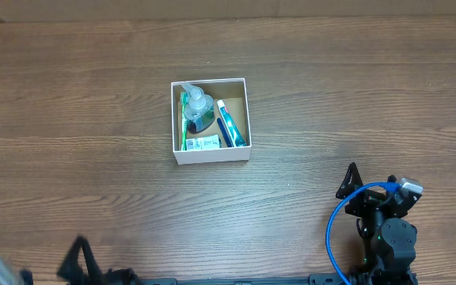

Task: Pack container

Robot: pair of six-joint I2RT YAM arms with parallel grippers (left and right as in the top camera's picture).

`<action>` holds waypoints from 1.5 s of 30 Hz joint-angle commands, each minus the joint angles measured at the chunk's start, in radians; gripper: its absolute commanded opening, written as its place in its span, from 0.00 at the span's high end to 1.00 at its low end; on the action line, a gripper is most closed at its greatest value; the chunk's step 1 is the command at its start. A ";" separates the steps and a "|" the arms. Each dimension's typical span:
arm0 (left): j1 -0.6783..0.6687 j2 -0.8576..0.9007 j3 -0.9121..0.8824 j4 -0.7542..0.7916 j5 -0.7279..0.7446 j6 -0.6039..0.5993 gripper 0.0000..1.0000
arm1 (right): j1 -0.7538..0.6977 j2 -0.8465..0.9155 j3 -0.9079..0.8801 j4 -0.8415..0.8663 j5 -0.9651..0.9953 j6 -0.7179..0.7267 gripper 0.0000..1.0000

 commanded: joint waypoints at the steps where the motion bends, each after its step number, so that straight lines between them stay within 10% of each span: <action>1: 0.004 -0.055 -0.009 -0.045 -0.027 0.020 0.00 | -0.006 -0.007 -0.006 0.003 -0.005 0.005 0.00; 13: 0.004 -0.224 -0.227 0.050 -0.020 0.031 0.00 | -0.006 -0.007 -0.006 0.003 -0.005 0.005 0.00; 31: 0.004 -0.181 -1.082 1.080 0.166 0.064 0.00 | -0.006 -0.007 -0.006 0.003 -0.005 0.005 0.00; 45: 0.004 -0.091 -1.234 1.201 0.150 -0.024 0.00 | -0.006 -0.007 -0.006 0.003 -0.005 0.005 0.00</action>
